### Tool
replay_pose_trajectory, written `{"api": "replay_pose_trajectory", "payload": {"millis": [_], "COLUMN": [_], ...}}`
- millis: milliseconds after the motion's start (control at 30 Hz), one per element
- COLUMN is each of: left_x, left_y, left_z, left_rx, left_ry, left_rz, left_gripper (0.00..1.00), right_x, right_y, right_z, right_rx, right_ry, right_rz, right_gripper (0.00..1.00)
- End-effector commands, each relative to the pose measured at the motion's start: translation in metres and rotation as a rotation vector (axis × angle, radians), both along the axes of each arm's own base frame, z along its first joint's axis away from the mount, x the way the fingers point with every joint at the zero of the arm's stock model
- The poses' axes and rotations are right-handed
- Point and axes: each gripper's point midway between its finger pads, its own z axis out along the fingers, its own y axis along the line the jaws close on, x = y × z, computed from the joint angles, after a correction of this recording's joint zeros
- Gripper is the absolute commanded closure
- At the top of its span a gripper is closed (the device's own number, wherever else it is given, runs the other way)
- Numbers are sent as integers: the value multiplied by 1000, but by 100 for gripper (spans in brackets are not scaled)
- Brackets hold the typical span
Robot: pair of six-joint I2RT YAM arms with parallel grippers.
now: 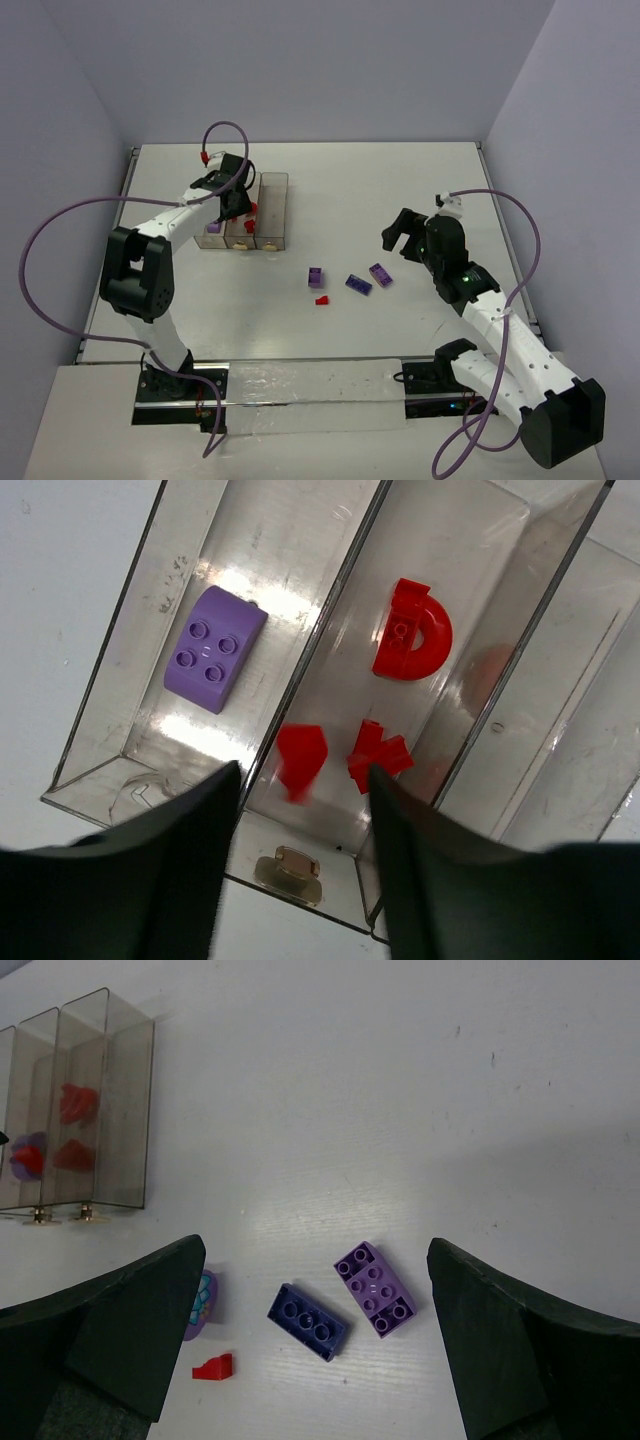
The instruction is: Sort the legos into containers by color
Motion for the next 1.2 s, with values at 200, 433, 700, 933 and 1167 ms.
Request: {"api": "replay_pose_trajectory", "payload": {"millis": [200, 433, 700, 933, 1167], "left_x": [-3, -76, -148, -167, -174], "left_y": [-16, -93, -165, -208, -227], "left_z": [57, 57, 35, 6, -26], "left_rx": [-43, -69, -170, -193, -139], "left_ry": [-140, -137, -56, 29, 96], "left_rz": [-67, -333, -563, -633, -633], "left_gripper": [30, 31, 8, 1, 4], "right_x": [1, 4, 8, 10, 6], "right_y": [-1, 1, 5, 6, 1], "right_z": [8, 3, 1, 2, 1], "right_rx": [10, 10, 10, 10, -5], "right_ry": [-30, -20, -10, -12, -12], "right_rz": [-14, -13, -2, -3, -13], "right_gripper": [0, 0, 0, 0, 0]}}
